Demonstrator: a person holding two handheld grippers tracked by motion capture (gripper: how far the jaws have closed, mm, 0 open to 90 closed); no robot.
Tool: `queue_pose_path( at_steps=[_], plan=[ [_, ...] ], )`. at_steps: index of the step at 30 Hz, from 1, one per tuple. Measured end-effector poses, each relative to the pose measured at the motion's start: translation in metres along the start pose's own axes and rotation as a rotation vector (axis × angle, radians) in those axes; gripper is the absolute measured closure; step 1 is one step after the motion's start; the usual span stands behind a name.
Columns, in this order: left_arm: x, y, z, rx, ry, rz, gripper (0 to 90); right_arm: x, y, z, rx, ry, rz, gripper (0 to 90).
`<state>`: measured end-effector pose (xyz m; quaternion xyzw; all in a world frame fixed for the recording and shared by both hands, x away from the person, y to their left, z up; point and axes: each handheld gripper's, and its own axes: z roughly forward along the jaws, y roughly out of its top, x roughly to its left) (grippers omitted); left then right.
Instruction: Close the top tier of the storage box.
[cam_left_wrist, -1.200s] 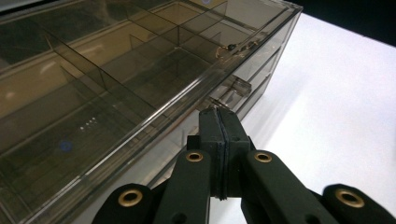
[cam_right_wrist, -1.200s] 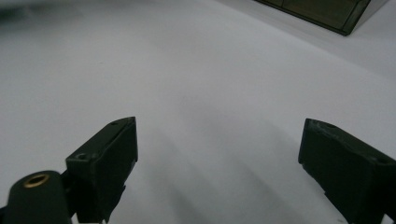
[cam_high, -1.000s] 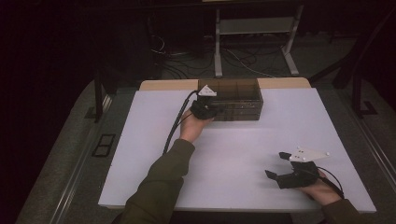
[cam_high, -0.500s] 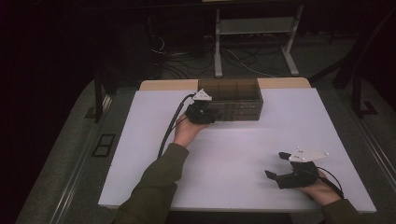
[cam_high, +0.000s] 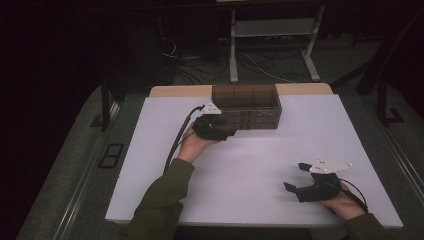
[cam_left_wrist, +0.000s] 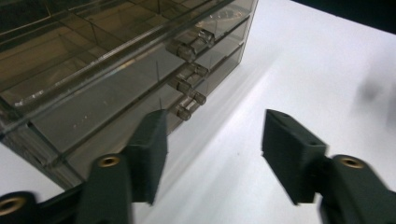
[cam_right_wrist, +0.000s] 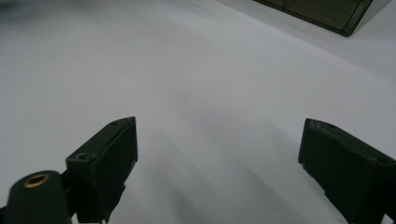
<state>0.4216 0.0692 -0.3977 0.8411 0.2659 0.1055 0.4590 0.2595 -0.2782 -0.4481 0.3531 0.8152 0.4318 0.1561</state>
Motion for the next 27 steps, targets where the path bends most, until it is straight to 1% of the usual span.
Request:
queue_pose_path(
  at_steps=[1, 2, 4, 5, 7, 8, 12, 13, 14, 15, 19, 20, 23, 25, 27],
  plan=[
    [-0.001, -0.001, -0.001, 0.009, -0.004, 0.004, 35.9, 0.0, 0.0, 0.0, -0.003, 0.001, -0.001, 11.1],
    [-0.001, -0.001, -0.001, 0.016, -0.008, 0.007, 32.4, 0.0, 0.0, 0.0, -0.004, 0.002, 0.001, 11.2],
    [-0.004, -0.003, -0.003, 0.01, -0.02, 0.0, 29.3, -0.001, 0.0, 0.0, -0.005, 0.003, 0.003, 11.1],
    [-0.005, -0.005, -0.003, 0.01, -0.022, 0.004, 27.9, -0.001, 0.0, 0.0, -0.005, 0.003, 0.003, 11.1],
    [-0.007, -0.006, -0.004, 0.018, -0.019, 0.018, 24.4, -0.001, 0.0, -0.001, -0.008, 0.005, 0.002, 11.1],
    [-0.008, -0.006, -0.004, 0.02, -0.014, 0.017, 21.8, -0.001, 0.0, -0.001, -0.01, 0.004, 0.004, 11.1],
    [-0.008, -0.009, -0.007, 0.015, -0.02, 0.012, 14.5, -0.002, 0.0, -0.001, -0.011, 0.004, 0.005, 11.2],
    [-0.009, -0.01, -0.008, 0.014, -0.02, 0.005, 14.0, -0.002, 0.0, -0.001, -0.011, 0.004, 0.006, 11.2],
    [-0.008, -0.01, -0.009, 0.018, -0.022, 0.009, 12.7, -0.002, 0.0, -0.001, -0.011, 0.005, 0.006, 11.2],
    [-0.009, -0.011, -0.01, 0.017, -0.023, 0.003, 11.1, -0.002, 0.0, -0.001, -0.011, 0.005, 0.007, 11.1],
    [-0.009, -0.013, -0.015, 0.0, -0.029, 0.0, 6.9, -0.002, 0.001, -0.001, -0.013, 0.002, 0.008, 11.2],
    [-0.009, -0.013, -0.016, 0.006, -0.028, 0.005, 5.6, -0.002, 0.001, -0.001, -0.01, 0.0, 0.007, 11.2],
    [-0.009, -0.015, -0.019, 0.013, -0.02, 0.002, 1.9, -0.002, 0.001, -0.002, -0.014, 0.0, 0.004, 11.2],
    [-0.009, -0.017, -0.021, 0.002, -0.018, -0.002, 1.2, -0.002, 0.001, -0.001, -0.012, -0.001, 0.006, 11.2],
    [-0.009, -0.018, -0.023, 0.006, -0.015, 0.0, 0.5, -0.002, 0.001, -0.001, -0.013, -0.001, 0.006, 11.2]
  ],
)
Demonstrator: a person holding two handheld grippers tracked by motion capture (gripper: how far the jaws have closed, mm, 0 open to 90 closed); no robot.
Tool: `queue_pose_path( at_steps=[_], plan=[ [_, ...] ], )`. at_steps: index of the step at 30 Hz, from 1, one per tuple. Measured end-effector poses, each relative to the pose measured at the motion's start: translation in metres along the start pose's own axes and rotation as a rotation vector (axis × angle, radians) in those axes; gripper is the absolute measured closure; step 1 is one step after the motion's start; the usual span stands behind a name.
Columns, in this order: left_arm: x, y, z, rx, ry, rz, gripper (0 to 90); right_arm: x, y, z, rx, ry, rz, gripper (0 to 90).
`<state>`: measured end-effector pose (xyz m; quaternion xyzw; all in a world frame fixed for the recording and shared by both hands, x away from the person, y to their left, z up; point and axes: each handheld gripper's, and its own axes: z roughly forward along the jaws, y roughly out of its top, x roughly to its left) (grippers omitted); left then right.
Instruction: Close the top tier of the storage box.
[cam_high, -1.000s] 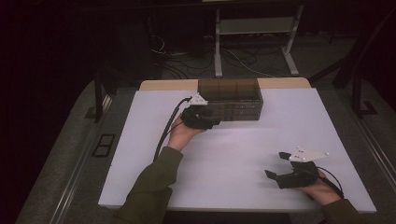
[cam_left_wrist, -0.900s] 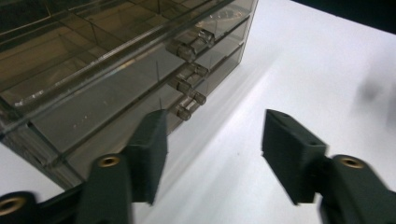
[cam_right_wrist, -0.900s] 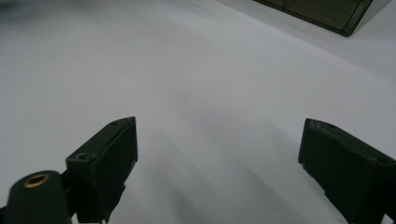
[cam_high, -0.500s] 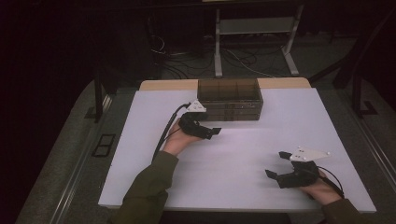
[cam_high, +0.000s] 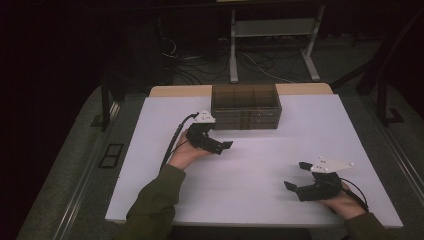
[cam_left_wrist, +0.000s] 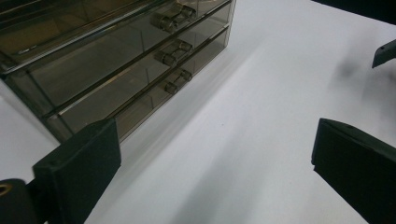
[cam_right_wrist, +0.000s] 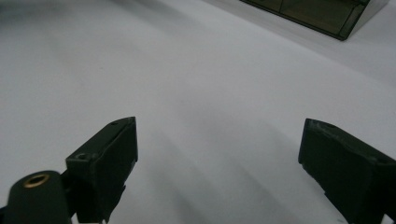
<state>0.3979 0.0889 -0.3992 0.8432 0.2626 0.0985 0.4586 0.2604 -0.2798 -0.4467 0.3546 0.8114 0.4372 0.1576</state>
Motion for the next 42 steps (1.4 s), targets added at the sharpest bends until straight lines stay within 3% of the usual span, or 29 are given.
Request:
queue_pose_path(
  at_steps=[8, 20, 27, 42],
  plan=[
    [-0.004, -0.008, -0.015, -0.021, 0.006, -0.002, 0.0, 0.001, 0.0, 0.0, -0.003, 0.001, -0.005, 11.2],
    [-0.007, -0.036, -0.041, -0.032, 0.031, -0.028, 0.0, 0.001, 0.0, 0.0, 0.0, -0.001, -0.006, 11.1],
    [-0.015, -0.051, -0.055, -0.022, 0.051, -0.04, 0.0, 0.001, 0.0, 0.0, -0.001, -0.003, -0.004, 11.2],
    [-0.029, -0.082, -0.079, -0.044, 0.049, -0.057, 0.0, 0.001, 0.0, 0.0, -0.001, -0.004, -0.005, 11.1]
  ],
)
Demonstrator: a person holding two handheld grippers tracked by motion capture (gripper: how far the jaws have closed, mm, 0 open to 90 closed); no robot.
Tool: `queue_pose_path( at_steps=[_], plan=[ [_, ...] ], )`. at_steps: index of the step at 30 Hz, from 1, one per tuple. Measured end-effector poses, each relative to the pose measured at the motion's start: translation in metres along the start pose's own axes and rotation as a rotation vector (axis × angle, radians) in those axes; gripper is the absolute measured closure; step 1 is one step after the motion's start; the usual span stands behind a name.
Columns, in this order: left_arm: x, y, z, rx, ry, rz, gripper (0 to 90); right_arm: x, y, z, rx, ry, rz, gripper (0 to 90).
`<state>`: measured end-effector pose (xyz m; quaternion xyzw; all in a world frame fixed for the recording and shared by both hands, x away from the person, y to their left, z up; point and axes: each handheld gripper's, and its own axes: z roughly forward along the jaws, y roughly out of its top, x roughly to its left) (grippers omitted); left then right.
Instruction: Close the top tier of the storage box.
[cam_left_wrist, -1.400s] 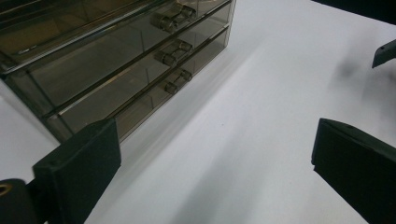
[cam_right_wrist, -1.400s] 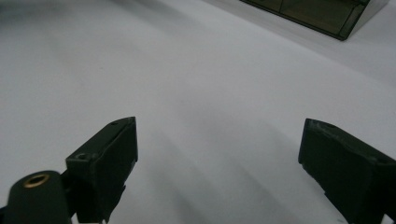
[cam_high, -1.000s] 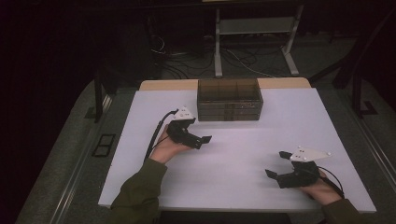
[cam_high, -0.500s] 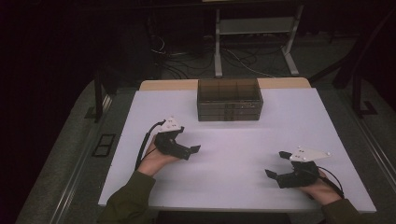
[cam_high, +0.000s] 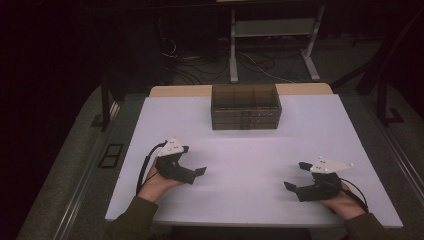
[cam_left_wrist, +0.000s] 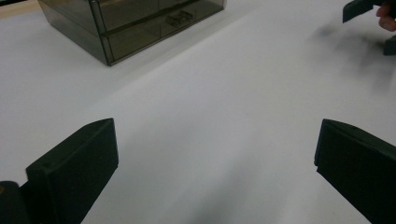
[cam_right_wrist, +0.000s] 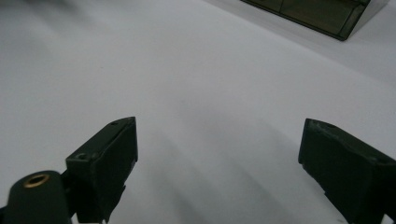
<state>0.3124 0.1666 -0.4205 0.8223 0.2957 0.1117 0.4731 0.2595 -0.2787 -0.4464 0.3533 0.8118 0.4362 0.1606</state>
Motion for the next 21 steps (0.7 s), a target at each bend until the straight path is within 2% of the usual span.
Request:
queue_pose_path(
  at_steps=[4, 10, 17, 21],
  plan=[
    [-0.006, -0.008, -0.005, -0.003, -0.005, 0.007, 0.0, 0.0, 0.0, 0.0, 0.0, -0.003, 0.001, 11.2],
    [-0.012, -0.019, -0.003, 0.028, -0.014, 0.012, 0.0, 0.0, 0.0, 0.0, 0.002, -0.003, 0.001, 11.2],
    [-0.014, -0.02, 0.0, 0.039, -0.019, 0.008, 0.0, 0.0, 0.0, 0.0, 0.001, -0.004, -0.001, 11.2],
    [-0.014, -0.021, 0.002, 0.065, -0.017, 0.017, 0.0, 0.001, -0.001, -0.001, 0.003, -0.003, -0.002, 11.2]
  ],
)
